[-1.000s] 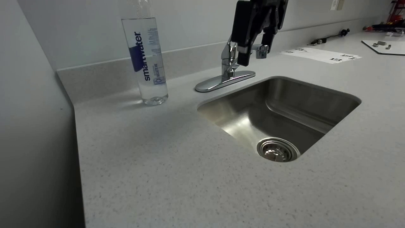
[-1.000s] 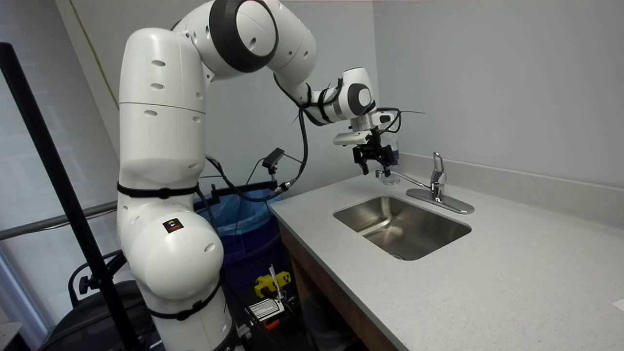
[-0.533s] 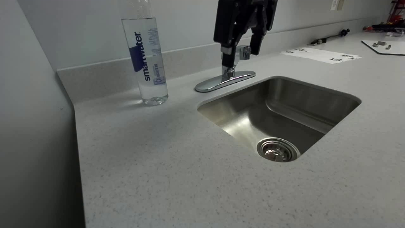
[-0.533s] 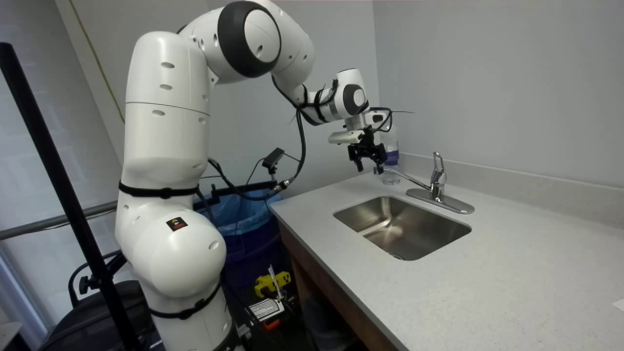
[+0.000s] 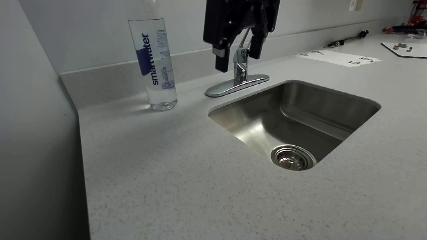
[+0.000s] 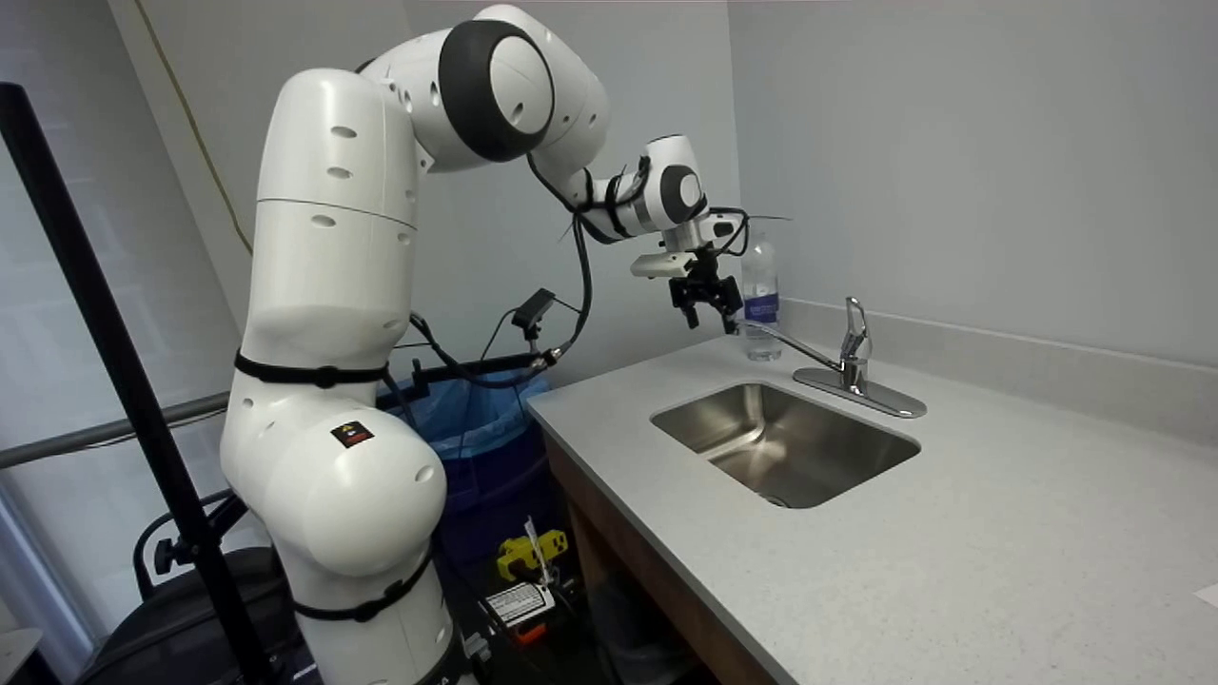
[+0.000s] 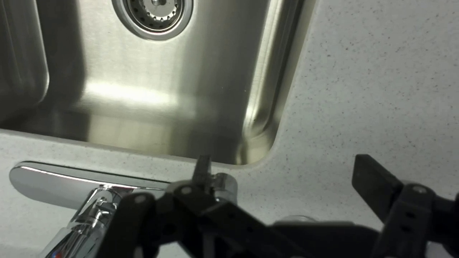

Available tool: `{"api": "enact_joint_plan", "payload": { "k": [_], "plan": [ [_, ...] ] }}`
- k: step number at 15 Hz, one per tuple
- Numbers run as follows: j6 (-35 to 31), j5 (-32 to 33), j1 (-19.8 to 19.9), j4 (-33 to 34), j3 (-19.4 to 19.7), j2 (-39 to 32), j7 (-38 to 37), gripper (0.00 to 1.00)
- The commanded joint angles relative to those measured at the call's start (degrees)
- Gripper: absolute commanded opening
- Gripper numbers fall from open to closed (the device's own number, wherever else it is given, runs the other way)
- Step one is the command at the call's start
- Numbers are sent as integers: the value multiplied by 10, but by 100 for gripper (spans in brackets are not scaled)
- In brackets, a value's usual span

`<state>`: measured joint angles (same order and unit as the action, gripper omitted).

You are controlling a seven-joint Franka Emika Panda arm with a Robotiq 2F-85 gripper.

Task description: Move the spout to the left

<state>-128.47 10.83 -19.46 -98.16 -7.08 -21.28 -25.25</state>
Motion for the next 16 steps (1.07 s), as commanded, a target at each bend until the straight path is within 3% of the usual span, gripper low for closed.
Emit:
{"api": "enact_joint_plan", "payload": {
  "k": [1,6,16],
  "plan": [
    [3,4,-16,45,0,-23,-20,100],
    [-4,5,-24,60,0,-30,-8,100],
    [7,-96,35,33,-17,6,140,100]
  ]
}}
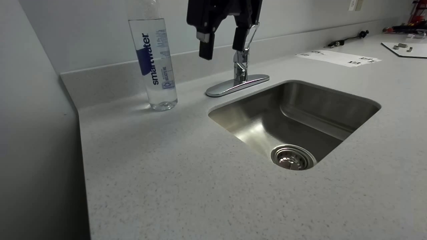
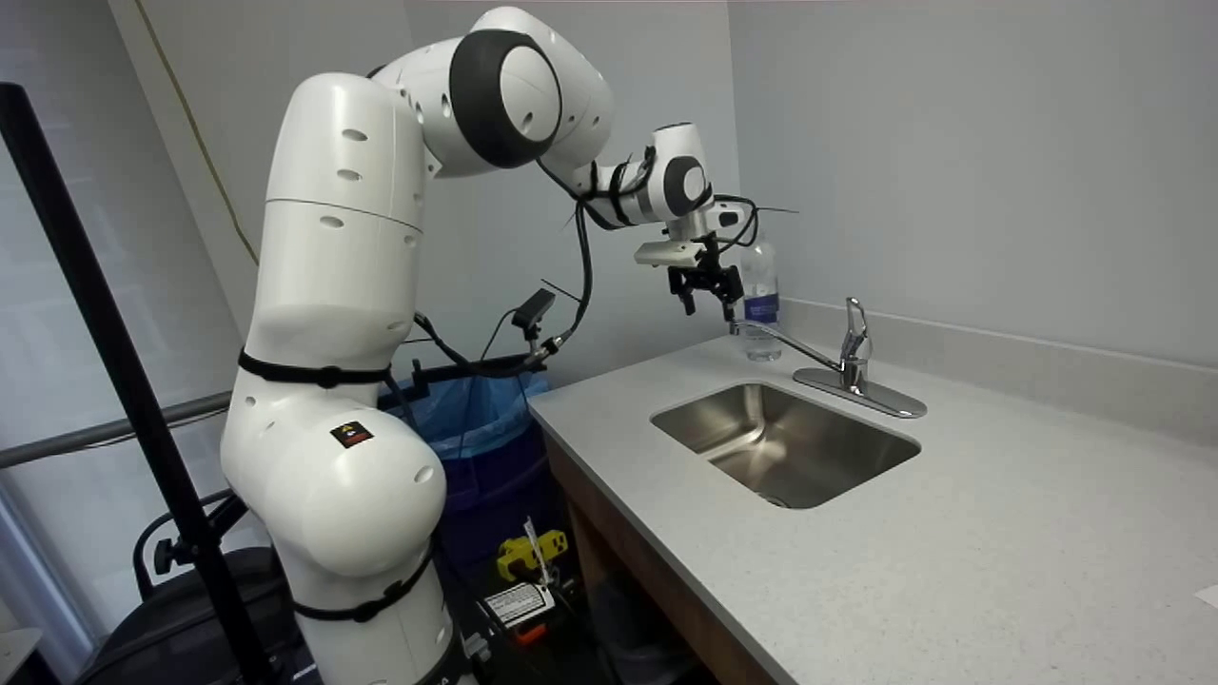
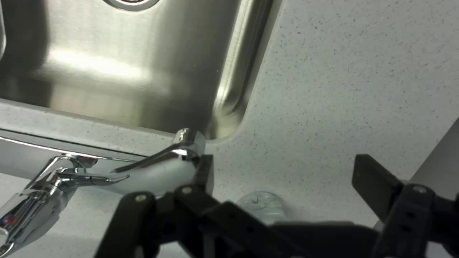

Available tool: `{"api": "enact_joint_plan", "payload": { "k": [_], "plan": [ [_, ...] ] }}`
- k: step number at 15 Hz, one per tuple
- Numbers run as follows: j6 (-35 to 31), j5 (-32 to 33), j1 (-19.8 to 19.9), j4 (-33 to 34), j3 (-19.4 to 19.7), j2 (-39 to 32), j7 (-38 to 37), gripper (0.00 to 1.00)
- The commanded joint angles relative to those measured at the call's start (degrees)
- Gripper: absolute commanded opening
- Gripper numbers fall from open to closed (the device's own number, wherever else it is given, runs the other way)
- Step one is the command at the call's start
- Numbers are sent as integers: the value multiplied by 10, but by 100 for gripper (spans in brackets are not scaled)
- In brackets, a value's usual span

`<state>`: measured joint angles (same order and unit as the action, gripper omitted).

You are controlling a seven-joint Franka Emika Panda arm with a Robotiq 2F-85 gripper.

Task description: Move the spout to the left

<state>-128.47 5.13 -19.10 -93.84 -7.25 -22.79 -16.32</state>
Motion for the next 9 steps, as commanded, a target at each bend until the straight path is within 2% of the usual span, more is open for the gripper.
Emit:
{"api": "enact_joint_plan", "payload": {
  "k": [1,9],
  "plan": [
    [8,-51,37,-9,-16,25,61,100],
    [21,-106,104,5,-3,46,138,100]
  ]
}}
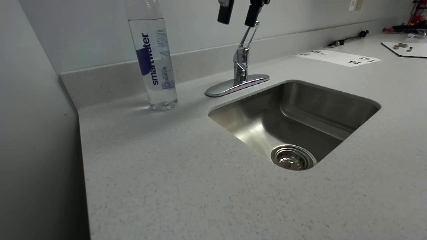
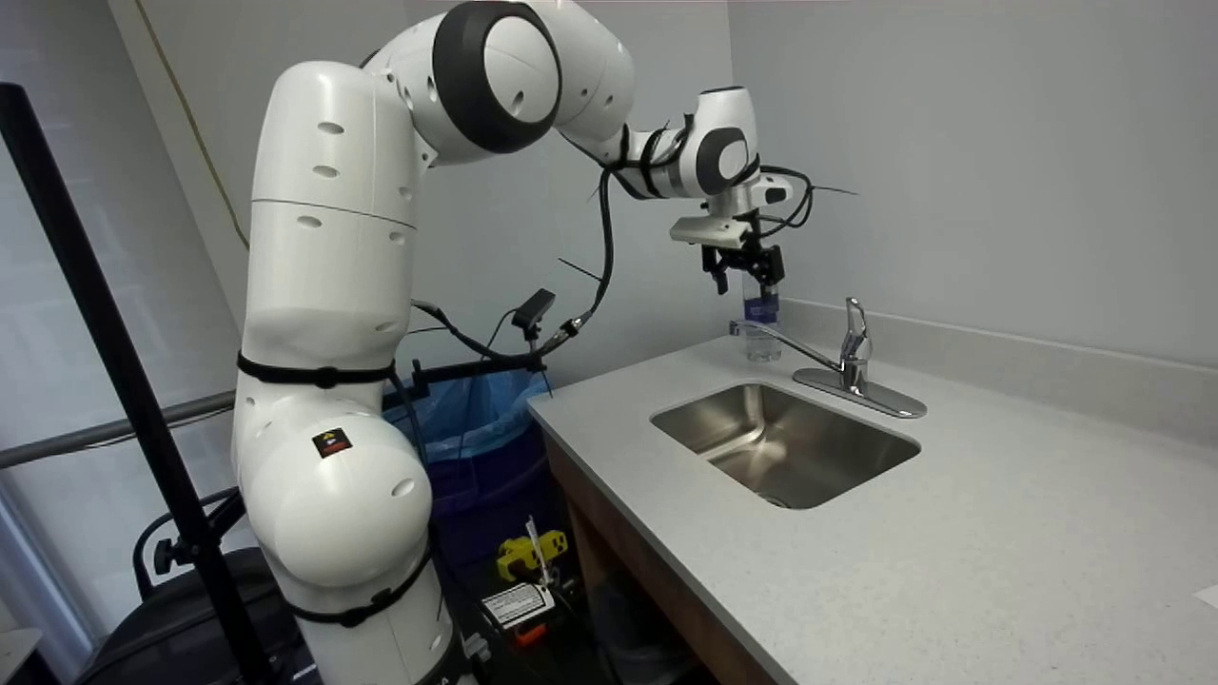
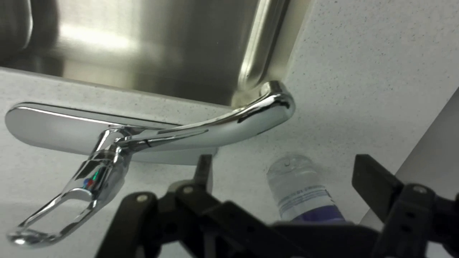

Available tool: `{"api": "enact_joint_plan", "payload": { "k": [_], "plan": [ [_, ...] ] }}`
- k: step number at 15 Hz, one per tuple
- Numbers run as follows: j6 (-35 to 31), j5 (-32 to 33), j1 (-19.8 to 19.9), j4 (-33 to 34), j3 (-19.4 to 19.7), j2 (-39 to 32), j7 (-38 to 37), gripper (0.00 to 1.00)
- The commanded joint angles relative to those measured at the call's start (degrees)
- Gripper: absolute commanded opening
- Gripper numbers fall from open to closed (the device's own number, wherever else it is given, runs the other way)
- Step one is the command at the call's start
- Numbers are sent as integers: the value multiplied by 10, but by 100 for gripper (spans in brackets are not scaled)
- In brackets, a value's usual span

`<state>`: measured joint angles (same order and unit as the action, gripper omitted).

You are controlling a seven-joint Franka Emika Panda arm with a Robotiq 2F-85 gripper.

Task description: Move the spout to the left

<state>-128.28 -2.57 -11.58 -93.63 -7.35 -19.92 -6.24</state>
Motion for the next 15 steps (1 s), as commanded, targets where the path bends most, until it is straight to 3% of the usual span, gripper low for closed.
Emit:
{"api": "enact_joint_plan", "payload": {
  "k": [1,8,12,13,15],
  "plan": [
    [15,-33,39,0,2,24,45,100],
    [21,-73,97,3,9,51,125,100],
    [33,-105,109,5,8,56,161,100],
    [9,-114,99,-70,2,110,149,100],
    [19,-125,103,-83,3,126,161,100]
  ]
}}
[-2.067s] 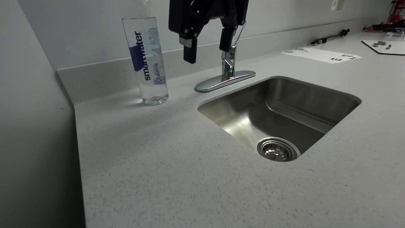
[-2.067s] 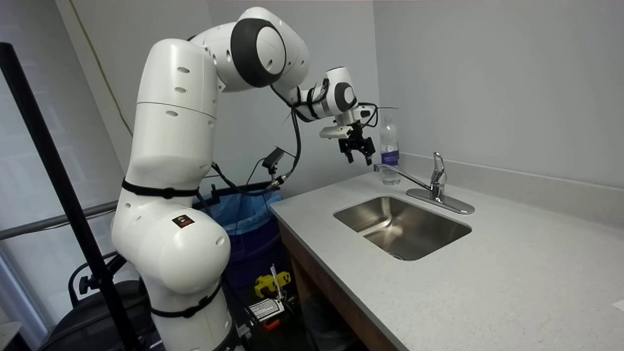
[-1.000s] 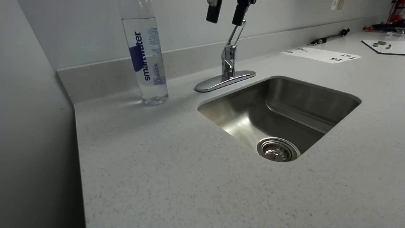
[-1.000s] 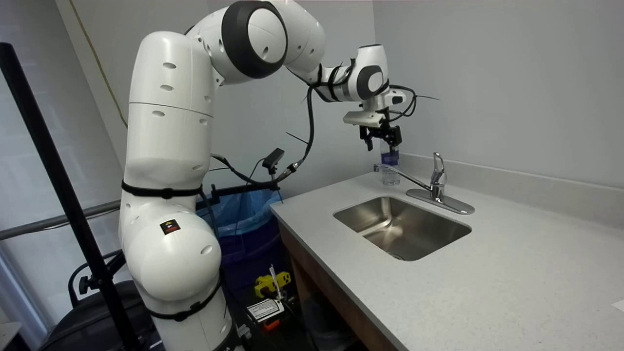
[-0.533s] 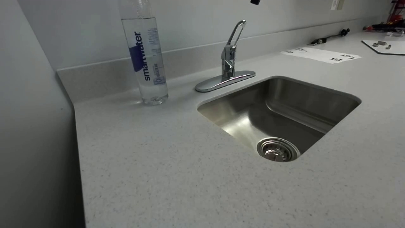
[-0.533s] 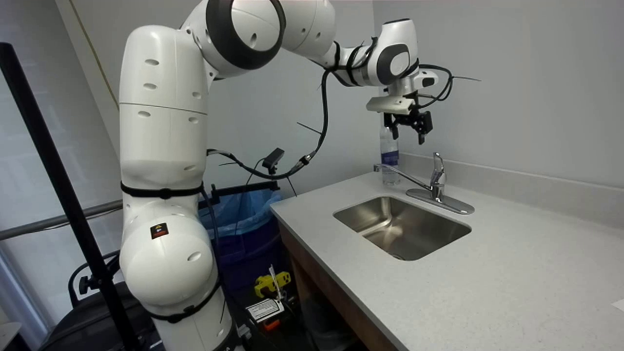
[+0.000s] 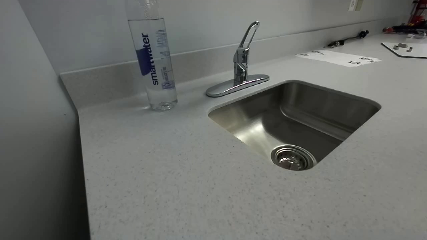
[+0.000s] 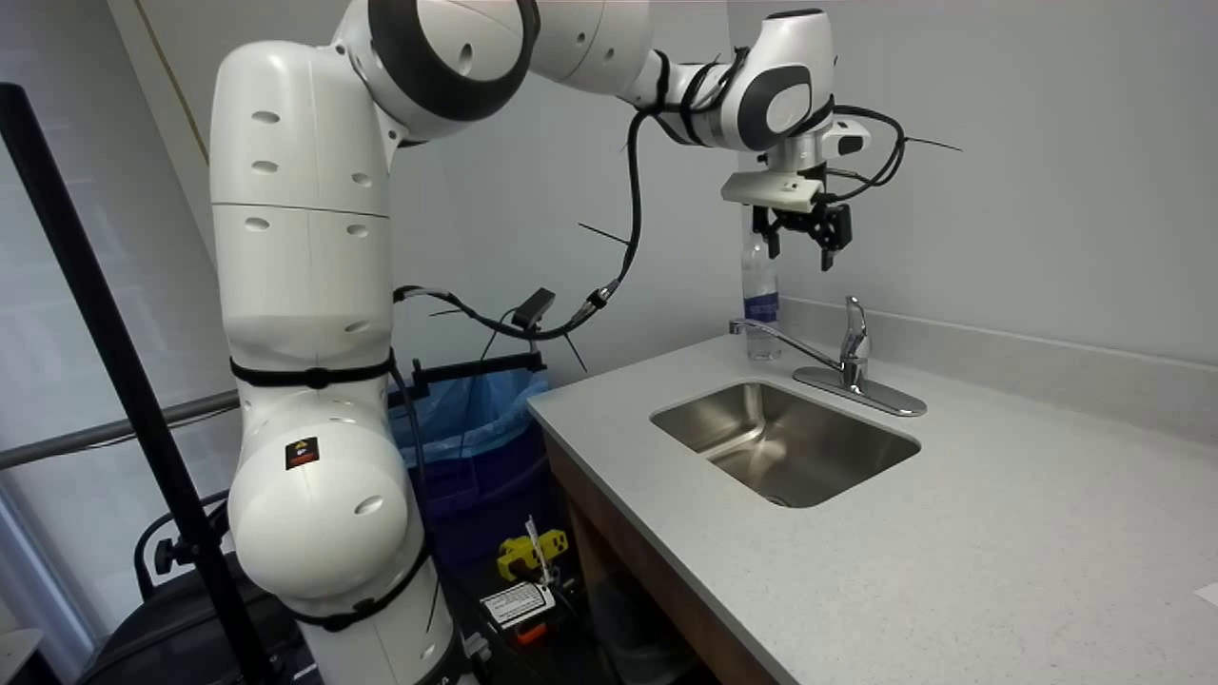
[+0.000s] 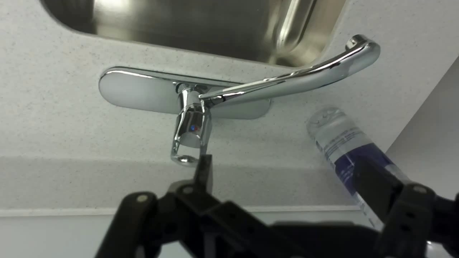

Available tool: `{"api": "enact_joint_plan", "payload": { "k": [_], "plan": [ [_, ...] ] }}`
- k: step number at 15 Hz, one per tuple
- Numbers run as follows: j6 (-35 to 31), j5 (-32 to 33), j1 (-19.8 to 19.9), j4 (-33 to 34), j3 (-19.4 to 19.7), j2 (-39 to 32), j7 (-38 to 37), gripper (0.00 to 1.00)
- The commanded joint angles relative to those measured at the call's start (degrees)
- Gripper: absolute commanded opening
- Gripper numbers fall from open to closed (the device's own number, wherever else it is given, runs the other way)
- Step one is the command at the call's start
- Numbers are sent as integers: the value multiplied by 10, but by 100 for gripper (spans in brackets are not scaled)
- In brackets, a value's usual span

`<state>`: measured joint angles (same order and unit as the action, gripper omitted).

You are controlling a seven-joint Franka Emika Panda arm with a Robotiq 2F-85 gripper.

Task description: Move the spout to the left

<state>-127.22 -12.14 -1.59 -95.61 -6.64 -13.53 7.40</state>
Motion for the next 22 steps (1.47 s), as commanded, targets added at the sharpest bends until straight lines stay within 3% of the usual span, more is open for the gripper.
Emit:
{"api": "enact_joint_plan", "payload": {
  "k": [1,8,22],
  "plan": [
    [15,-38,7,-66,-3,69,35,100],
    [8,-39,4,-146,23,155,67,100],
    [-2,-37,-8,-243,48,237,88,100]
  ]
}}
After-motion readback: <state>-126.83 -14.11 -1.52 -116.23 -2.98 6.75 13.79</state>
